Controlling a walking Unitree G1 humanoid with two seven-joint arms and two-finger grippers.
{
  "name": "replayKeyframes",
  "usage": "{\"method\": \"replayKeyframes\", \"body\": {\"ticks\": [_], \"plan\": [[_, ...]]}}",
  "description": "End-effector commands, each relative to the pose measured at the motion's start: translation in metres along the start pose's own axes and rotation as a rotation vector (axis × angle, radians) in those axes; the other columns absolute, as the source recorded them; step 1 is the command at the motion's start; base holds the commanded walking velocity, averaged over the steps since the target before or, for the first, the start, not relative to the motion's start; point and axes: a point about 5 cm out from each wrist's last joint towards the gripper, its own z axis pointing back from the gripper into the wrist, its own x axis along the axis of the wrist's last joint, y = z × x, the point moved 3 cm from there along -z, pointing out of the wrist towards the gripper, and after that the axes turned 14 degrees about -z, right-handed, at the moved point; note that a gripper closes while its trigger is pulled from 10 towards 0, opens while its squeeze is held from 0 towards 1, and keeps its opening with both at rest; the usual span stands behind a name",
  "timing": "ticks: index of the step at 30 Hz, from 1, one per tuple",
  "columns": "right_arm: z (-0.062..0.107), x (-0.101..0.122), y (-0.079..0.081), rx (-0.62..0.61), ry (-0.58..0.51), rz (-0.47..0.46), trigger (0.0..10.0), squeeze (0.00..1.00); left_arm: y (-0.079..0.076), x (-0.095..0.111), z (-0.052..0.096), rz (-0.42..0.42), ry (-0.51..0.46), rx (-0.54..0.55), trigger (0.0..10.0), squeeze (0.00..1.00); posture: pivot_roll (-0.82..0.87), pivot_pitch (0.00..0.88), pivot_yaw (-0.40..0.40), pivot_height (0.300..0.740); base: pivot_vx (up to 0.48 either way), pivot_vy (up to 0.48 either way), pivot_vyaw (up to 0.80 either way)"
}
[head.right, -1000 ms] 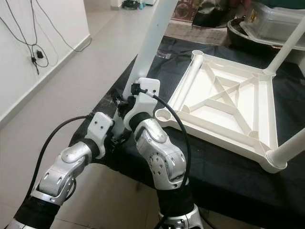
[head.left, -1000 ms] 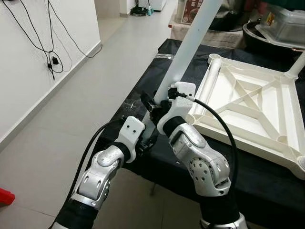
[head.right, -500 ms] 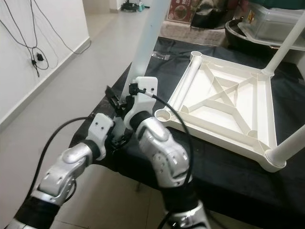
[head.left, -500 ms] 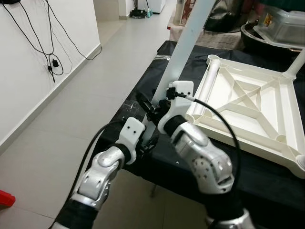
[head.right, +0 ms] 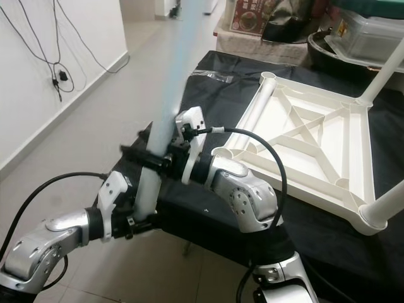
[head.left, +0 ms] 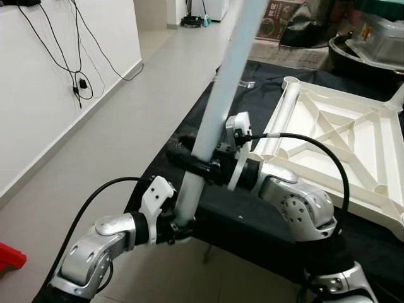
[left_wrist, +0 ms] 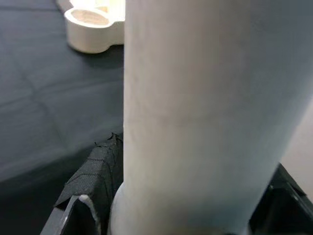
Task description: Building children table
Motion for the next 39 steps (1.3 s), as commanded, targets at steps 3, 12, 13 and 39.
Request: {"method": "replayKeyframes", "body": {"ticks": [3,12,13,39], "plan": [[-0.003,-0.009,0.01,0.071,0.038,-0.016,10.0,0.0,-0.008,0.002,-0.001,-0.002,-0.01,-0.048,10.0,0.0,0.12,0.105,-0.042,0.74,0.0,0.0,0.0],[-0.004,-0.019,0.026,0.183,0.071,-0.058,10.0,0.0,-0.017,-0.001,0.0,0.036,-0.004,-0.096,10.0,0.0,0.11,0.107,-0.035,0.74,0.0,0.0,0.0],[-0.004,-0.019,0.026,0.183,0.071,-0.058,10.0,0.0,-0.017,-0.001,0.0,0.036,-0.004,-0.096,10.0,0.0,0.11,0.107,-0.035,0.74,0.0,0.0,0.0],[-0.007,-0.011,0.013,0.09,0.01,-0.024,0.0,0.0,-0.027,-0.006,0.005,0.105,0.038,-0.098,10.0,0.88,0.11,0.085,-0.036,0.74,0.0,0.0,0.0]]}}
